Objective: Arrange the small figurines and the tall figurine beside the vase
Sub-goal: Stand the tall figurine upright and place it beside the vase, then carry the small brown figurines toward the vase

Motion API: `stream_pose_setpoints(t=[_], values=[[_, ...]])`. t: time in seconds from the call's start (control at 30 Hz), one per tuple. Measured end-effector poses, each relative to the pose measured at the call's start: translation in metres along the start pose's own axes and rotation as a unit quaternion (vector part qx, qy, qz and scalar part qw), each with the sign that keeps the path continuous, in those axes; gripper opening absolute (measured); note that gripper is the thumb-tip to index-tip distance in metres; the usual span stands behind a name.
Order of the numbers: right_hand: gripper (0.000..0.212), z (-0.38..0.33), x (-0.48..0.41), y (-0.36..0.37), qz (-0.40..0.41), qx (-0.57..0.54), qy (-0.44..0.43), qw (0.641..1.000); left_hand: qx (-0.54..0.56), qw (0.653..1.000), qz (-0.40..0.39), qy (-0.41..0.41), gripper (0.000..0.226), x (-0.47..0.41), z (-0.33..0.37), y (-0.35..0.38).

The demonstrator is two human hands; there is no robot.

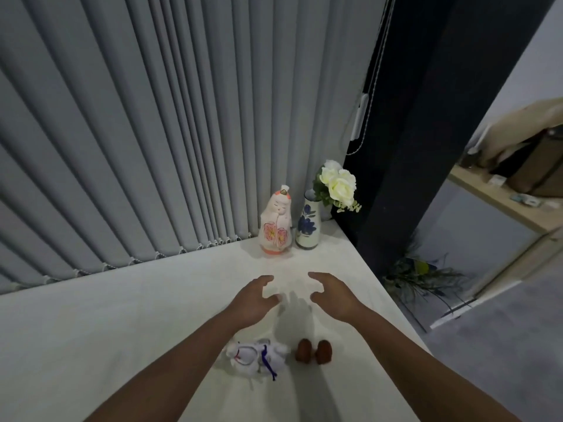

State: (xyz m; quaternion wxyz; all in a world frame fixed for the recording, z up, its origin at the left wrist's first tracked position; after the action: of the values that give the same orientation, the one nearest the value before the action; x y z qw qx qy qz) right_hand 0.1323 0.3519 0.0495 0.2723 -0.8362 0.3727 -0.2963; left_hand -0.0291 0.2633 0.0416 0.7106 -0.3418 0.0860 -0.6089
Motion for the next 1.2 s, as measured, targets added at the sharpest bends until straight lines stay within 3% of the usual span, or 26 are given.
stream_pose_setpoints(t=[0.3,0.5,0.73,1.0,1.2], values=[[0.059,0.029,0.059,0.018,-0.006,0.002,0.040,0.999,-0.129,0.981,-0.138,0.044,0.073,0.036,0.008,0.061],[0.054,0.051,0.082,0.041,0.026,0.045,0.057,0.997,-0.235,0.961,-0.115,0.085,0.066,0.040,0.008,0.084],[0.038,0.054,0.090,0.050,0.087,0.036,0.048,0.994,-0.255,0.958,-0.086,0.102,0.052,0.039,0.010,0.092],[0.035,0.050,0.076,0.051,0.052,0.022,0.007,0.998,-0.243,0.963,-0.082,0.085,0.045,0.033,0.008,0.092],[0.018,0.058,0.059,0.038,0.007,0.006,-0.026,1.000,-0.207,0.975,-0.072,0.035,0.043,0.018,0.013,0.091]])
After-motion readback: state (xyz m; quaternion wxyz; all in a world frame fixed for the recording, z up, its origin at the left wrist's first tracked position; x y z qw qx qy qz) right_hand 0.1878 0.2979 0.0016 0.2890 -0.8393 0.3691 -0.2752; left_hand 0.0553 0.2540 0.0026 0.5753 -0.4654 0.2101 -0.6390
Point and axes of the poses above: each hand's wrist, its own x-axis away from the middle knuckle, its own y-axis out of the palm, z = x × y, the point moved 7 cm from there along -x, towards the middle knuckle
